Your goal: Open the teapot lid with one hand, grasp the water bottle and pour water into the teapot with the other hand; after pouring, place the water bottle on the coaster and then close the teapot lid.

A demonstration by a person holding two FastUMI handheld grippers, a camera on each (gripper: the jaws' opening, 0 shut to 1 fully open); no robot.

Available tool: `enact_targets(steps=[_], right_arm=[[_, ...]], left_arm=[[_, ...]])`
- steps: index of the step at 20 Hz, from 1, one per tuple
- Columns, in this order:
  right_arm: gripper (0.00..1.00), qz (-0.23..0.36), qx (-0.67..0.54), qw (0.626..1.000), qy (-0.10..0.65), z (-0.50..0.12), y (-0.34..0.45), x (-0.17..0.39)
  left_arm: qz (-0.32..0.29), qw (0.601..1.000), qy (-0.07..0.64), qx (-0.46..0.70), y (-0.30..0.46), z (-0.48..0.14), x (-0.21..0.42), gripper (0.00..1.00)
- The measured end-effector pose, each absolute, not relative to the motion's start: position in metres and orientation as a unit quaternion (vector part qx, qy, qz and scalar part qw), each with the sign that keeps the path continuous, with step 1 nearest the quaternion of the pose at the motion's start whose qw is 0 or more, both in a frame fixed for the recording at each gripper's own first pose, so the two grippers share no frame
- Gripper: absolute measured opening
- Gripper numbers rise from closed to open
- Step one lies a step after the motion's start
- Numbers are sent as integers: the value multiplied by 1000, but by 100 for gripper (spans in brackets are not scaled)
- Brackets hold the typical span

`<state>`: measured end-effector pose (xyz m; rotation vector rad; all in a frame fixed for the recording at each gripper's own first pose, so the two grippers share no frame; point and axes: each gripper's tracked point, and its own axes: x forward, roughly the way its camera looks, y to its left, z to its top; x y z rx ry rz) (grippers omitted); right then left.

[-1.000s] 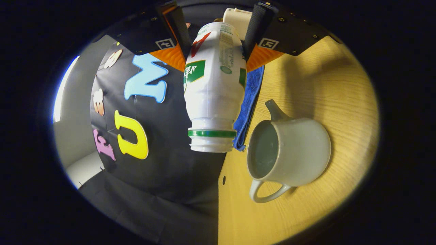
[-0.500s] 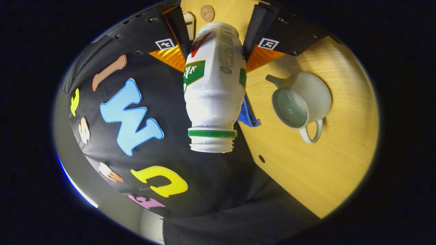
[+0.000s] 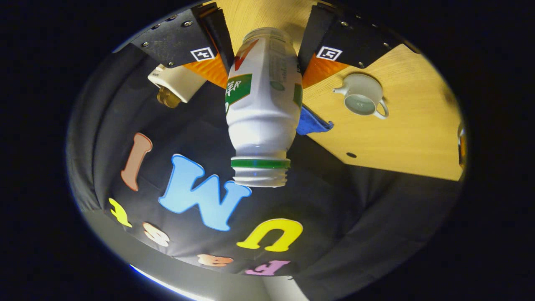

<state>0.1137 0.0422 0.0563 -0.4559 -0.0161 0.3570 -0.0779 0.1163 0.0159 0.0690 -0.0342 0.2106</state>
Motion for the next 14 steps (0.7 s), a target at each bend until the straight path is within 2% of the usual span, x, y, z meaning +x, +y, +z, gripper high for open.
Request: enact_targets(steps=[5,9,10,13,14], right_arm=[[74,188,-130,973,28,57,16,94],[74,153,-111,982,8,62,-15,84],[74,147,-109,983,4,61,-22,81],[74,136,-94,986,0,58,-36,73],[74,136,-89,987,3,54,-37,71]], left_arm=[[80,996,-26,34,103,32,-37,18],[65,997,-28,36,94,35,-8,18],[63,997,-32,40,94,39,-2,14],[49,998,-44,21,95,57,28,18],[45,998,-44,9,97,59,40,13]])
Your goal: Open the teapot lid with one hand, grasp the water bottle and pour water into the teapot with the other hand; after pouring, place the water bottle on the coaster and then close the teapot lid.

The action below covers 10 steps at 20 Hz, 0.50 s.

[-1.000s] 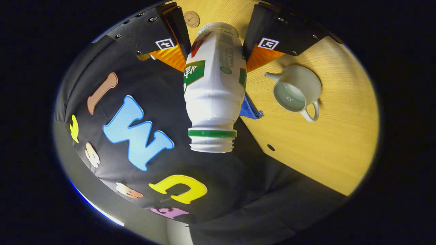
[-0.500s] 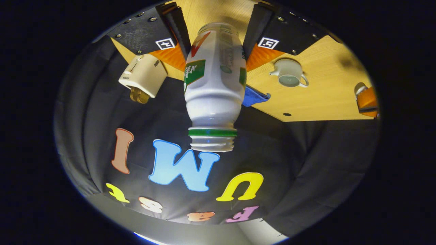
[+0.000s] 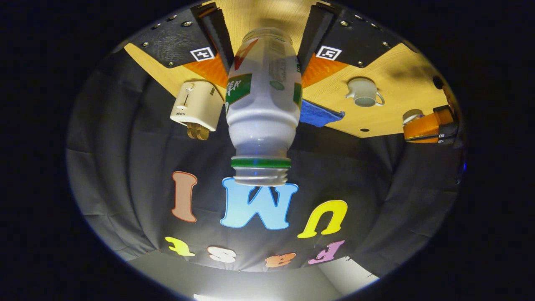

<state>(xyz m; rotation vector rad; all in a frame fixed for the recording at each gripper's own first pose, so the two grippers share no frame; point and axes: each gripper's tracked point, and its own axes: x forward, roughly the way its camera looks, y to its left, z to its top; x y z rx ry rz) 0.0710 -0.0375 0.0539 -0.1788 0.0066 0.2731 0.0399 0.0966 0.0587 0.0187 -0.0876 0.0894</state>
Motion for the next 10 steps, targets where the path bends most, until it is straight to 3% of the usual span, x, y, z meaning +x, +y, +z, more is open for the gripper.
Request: enact_targets(steps=[2,3,10], right_arm=[[74,134,-81,988,8,48,-42,69],[74,133,-80,988,10,46,-45,69],[74,129,-71,989,15,39,-53,72]], left_arm=[[44,998,-39,-5,103,60,67,13],[46,998,-31,-6,109,55,80,18],[56,997,37,-37,129,1,131,17]])
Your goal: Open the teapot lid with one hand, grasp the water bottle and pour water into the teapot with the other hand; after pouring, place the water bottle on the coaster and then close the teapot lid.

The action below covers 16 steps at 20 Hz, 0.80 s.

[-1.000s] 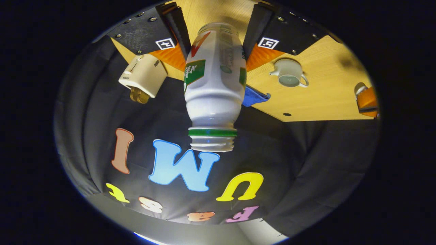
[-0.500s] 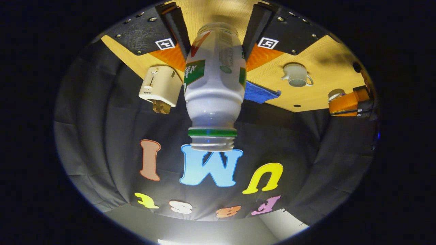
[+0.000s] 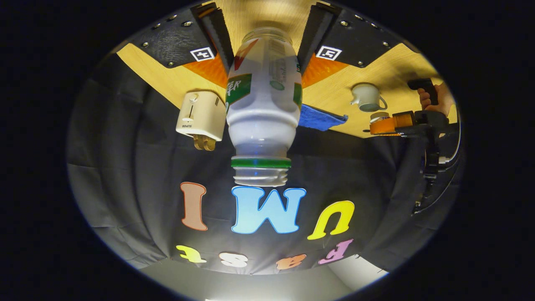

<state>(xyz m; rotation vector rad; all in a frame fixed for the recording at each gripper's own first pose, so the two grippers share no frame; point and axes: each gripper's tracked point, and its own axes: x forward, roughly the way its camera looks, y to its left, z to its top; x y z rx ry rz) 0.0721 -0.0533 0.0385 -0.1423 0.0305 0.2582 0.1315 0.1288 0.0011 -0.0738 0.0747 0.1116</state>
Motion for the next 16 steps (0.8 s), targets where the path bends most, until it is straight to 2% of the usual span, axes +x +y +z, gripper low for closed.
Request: enact_targets(steps=[10,11,12,16], right_arm=[[74,134,-77,988,22,34,-50,71],[74,133,-77,988,22,34,-50,71],[74,133,-79,988,22,33,-50,71],[74,131,-79,988,21,34,-51,71]], left_arm=[[50,996,61,-41,126,-11,144,18],[48,996,63,-42,125,-12,144,13],[48,996,64,-41,125,-14,146,18],[47,996,65,-30,123,-14,148,18]])
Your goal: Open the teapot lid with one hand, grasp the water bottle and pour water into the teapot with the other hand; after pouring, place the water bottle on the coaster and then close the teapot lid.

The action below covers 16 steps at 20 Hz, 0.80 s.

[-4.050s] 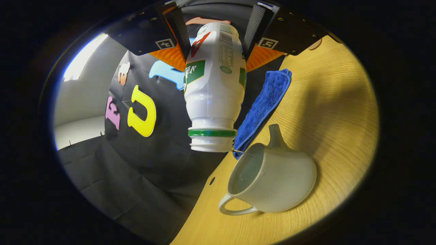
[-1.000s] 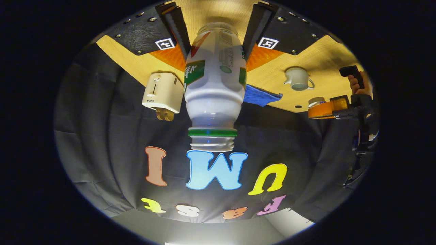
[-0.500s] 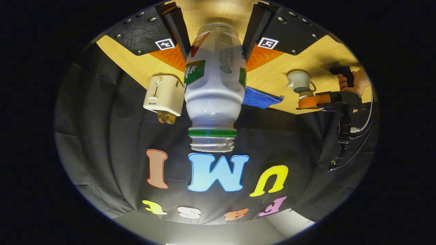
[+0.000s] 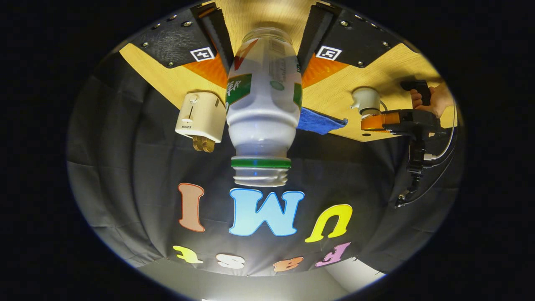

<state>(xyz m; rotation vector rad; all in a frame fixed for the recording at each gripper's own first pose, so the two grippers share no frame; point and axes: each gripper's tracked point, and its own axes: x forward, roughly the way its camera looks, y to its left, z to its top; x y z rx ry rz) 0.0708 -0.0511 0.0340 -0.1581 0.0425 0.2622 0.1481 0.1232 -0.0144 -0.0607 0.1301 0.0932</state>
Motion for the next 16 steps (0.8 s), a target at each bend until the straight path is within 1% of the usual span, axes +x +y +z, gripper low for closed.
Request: enact_targets(steps=[7,12,14,15,16], right_arm=[[74,132,-76,988,18,36,-49,69],[74,126,-77,989,23,34,-51,71],[74,121,-76,989,25,32,-53,73],[74,120,-74,990,25,32,-53,73],[74,117,-73,990,25,33,-54,73]], left_arm=[[47,995,81,-36,120,-28,151,18],[45,995,80,-41,119,-28,149,18],[39,995,79,-56,117,-27,147,23],[44,995,73,-60,120,-22,143,23],[48,995,64,-62,125,-16,140,27]])
